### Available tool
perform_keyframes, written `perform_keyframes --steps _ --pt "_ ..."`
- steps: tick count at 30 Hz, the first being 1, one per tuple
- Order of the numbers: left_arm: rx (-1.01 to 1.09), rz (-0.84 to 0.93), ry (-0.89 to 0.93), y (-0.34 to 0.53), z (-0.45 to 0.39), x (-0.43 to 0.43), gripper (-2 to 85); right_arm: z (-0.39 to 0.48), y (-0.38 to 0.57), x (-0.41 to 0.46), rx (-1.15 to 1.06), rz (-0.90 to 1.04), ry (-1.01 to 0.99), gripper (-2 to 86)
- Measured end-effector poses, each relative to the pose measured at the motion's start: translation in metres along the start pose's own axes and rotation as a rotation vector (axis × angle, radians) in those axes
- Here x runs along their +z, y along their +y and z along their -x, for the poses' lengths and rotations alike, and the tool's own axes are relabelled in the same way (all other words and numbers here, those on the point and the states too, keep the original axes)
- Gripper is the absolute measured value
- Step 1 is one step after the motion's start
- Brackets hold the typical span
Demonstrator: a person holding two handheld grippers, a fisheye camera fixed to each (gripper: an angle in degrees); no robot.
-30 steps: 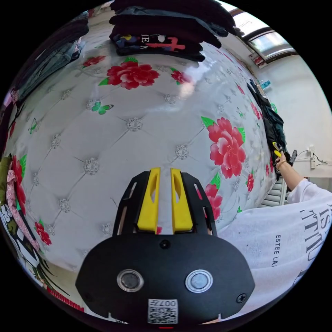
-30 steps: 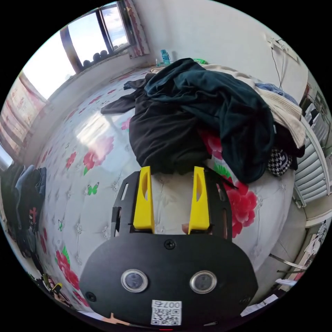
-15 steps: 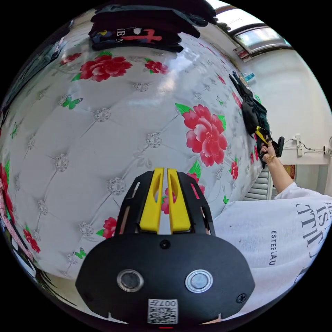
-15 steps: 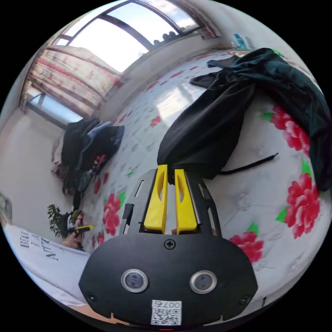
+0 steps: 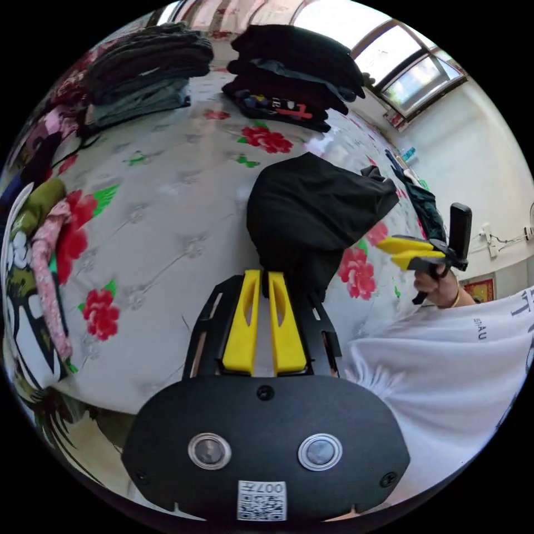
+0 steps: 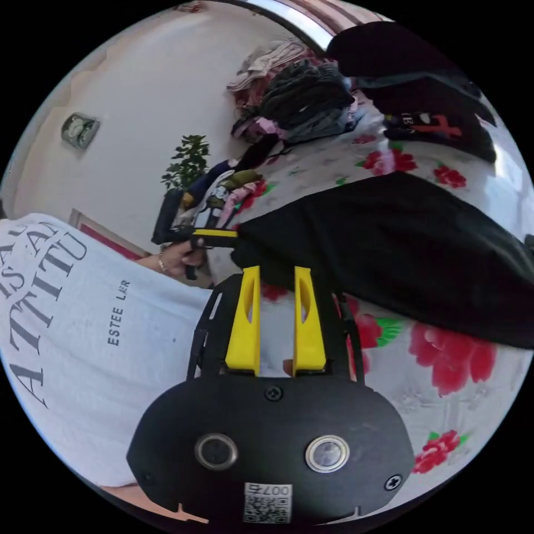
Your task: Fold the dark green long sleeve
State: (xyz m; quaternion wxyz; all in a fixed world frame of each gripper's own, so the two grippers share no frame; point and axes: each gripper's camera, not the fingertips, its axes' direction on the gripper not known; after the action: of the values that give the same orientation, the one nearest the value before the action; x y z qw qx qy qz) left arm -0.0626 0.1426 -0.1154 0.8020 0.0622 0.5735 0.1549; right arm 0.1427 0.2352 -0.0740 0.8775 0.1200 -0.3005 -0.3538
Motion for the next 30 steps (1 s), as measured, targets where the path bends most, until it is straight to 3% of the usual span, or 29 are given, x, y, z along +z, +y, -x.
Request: perform_keyframes --steps 5,8,17,21,30 --pt "-0.099 -0.057 0.032 0.042 0.043 -0.024 6.3 -0.046 0.030 -0.051 0.295 -0.155 0.142 4.8" --pt "-0.027 -0.062 0.068 0.042 0.037 -0.019 7.6 -0.065 0.063 -0.072 0.446 -0.257 0.172 5.3" --pt "0.154 0.099 0.178 -0.020 -0.025 0.059 10.8 -0.133 0.208 -0.212 0.899 -0.587 0.552 8.2" --pt "0.275 0.148 0.225 -0.063 -0.082 0.096 10.6 -0.177 0.284 -0.293 1.103 -0.771 0.698 9.4" --pt "0.467 0.100 0.237 -0.202 -0.260 0.197 10.7 -0.290 0.356 -0.416 1.349 -0.820 0.963 11.2"
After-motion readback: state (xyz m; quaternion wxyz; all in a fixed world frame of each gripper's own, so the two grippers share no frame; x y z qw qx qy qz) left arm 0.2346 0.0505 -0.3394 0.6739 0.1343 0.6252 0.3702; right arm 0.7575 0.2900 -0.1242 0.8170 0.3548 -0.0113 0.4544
